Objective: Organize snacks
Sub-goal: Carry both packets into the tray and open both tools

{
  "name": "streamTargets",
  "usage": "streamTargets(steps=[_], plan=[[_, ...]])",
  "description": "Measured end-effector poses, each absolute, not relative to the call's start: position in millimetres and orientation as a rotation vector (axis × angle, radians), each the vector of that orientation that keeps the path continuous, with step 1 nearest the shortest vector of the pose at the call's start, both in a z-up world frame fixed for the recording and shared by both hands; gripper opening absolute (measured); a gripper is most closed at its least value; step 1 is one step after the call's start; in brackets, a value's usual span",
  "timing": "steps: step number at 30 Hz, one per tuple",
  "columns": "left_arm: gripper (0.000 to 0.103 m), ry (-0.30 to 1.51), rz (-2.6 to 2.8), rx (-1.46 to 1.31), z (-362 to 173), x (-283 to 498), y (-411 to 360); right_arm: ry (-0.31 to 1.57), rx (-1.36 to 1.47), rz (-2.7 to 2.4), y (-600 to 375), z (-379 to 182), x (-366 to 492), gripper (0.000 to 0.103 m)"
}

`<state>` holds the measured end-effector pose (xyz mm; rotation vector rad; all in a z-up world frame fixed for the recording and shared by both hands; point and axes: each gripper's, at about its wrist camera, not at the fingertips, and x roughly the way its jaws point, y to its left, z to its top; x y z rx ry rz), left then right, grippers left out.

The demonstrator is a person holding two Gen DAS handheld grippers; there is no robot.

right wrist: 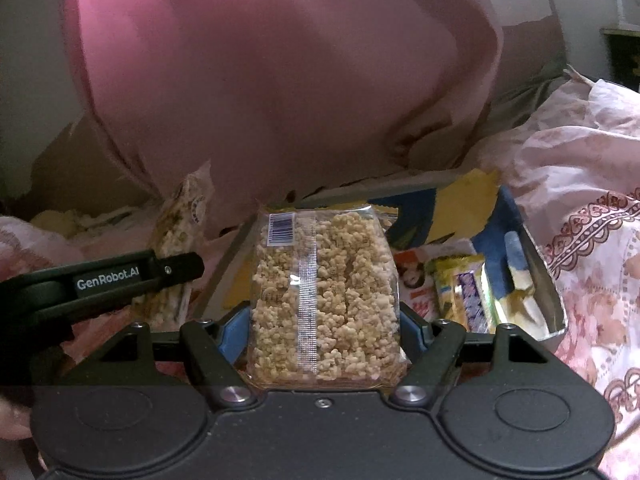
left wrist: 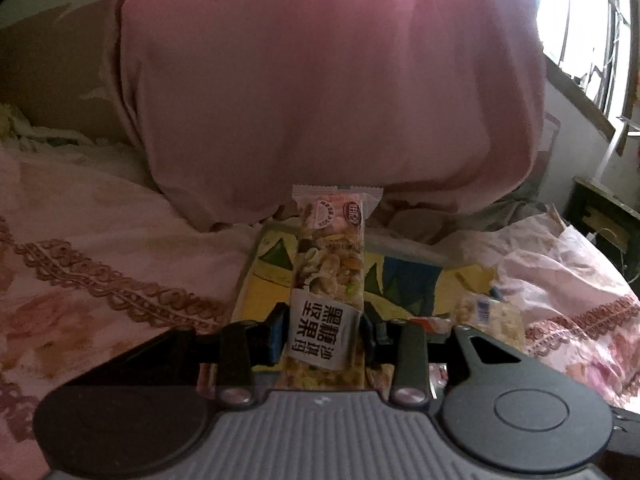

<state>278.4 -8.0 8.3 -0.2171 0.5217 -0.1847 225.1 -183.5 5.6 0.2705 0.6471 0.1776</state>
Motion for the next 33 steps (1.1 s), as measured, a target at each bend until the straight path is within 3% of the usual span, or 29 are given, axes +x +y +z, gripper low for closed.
streamTargets(steps=[14,33], plan=[[0.04,0.601,-0.163,-0.227,-44.8,330.0,-12.2,0.678,0.3,0.081,-189.6,-17.0,236.1,0.075],[0.041,0.69,-0.179,-0.172,-66.3,338.7,-24.3,0.713,0.263,0.079,-184.2,-37.8,257.0,0.076]])
